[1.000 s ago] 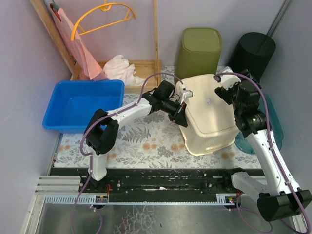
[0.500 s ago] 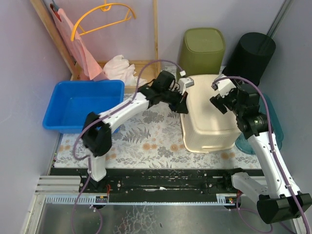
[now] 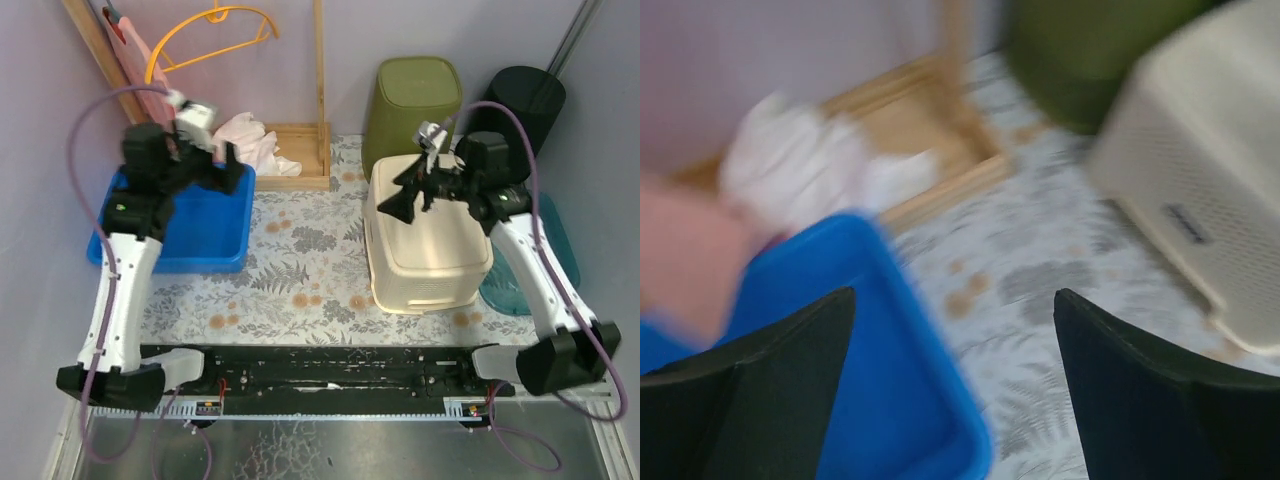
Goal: Turn the large container upside down
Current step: Turn the container upside down at the center of the board.
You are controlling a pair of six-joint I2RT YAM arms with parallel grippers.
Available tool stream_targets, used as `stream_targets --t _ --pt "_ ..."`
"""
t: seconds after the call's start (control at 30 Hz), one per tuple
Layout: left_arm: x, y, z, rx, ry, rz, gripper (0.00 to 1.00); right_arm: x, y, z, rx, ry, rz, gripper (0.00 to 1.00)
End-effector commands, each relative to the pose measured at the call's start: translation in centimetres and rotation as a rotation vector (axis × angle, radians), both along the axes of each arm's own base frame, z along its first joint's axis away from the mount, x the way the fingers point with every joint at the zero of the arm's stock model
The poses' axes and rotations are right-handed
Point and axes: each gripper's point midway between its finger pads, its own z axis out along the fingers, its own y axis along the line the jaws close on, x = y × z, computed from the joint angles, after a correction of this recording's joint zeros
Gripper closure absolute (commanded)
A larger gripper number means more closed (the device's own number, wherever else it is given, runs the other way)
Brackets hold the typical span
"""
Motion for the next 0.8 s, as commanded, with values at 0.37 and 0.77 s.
stream_targets --t 0.37,0.77 --pt "-6.4 18.3 -4.0 -0.162 0.259 0.554 0.28 6.9 21.9 -3.0 0.305 0.416 0.178 0.01" --pt "-8.4 18.0 -7.9 -0.28 0.328 0.57 0.49 16.1 28.8 -12.2 0.416 0.709 0.045 0.11"
